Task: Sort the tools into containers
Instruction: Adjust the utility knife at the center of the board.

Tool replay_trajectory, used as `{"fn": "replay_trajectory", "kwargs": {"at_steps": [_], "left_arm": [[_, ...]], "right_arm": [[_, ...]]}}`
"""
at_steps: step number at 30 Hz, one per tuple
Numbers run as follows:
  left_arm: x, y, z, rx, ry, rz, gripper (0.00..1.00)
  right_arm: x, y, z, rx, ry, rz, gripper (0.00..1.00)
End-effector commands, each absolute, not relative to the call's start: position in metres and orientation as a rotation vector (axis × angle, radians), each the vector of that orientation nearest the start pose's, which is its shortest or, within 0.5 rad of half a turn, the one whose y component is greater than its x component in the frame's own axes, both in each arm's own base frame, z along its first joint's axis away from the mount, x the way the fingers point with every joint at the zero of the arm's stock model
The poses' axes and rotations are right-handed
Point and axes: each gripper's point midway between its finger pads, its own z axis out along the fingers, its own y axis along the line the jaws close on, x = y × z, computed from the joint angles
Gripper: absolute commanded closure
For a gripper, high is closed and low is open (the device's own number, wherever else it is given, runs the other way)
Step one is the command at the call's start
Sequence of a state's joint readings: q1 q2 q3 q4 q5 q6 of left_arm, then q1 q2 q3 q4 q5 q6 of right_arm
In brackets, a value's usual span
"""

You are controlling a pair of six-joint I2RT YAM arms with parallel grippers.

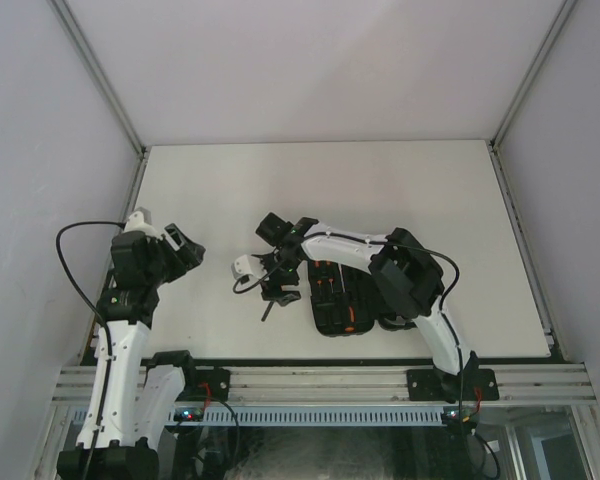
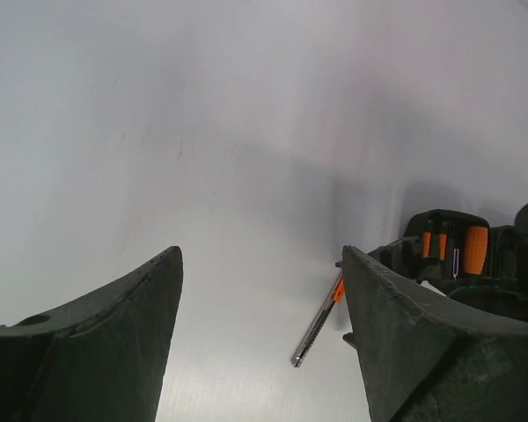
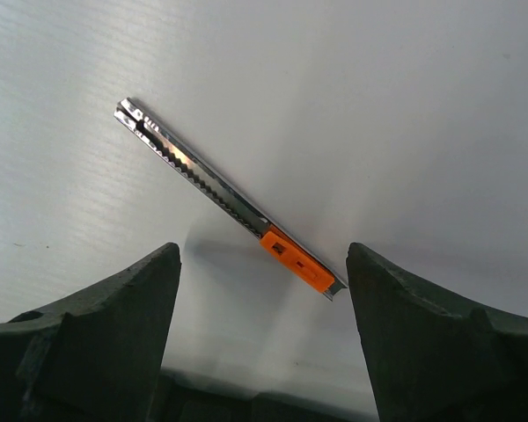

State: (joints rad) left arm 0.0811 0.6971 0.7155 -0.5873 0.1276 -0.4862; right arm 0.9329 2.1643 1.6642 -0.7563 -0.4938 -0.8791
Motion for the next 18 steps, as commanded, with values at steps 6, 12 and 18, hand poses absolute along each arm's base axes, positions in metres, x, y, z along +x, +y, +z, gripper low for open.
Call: {"fn": "replay_trajectory", "kwargs": {"at_steps": [6,12,18], "left_arm": [[0.252,-0.023,0.187,-0.519,2.068,-0.399,0.24],[0.252,-0.023,0.187,-0.521,2.064,-0.396,0.24],[0.252,-0.019,0.186,-0.538,2.062,-0.384,0.24]], "right_arm": [[0.242,0.410,0.025,-2.266,1.601,0.645,0.27],[0.240,0.404,0.017,-2.278,1.648,0.630,0.36],[0.235,0.399,0.015,-2.262,1.713,0.645,0.56]]}}
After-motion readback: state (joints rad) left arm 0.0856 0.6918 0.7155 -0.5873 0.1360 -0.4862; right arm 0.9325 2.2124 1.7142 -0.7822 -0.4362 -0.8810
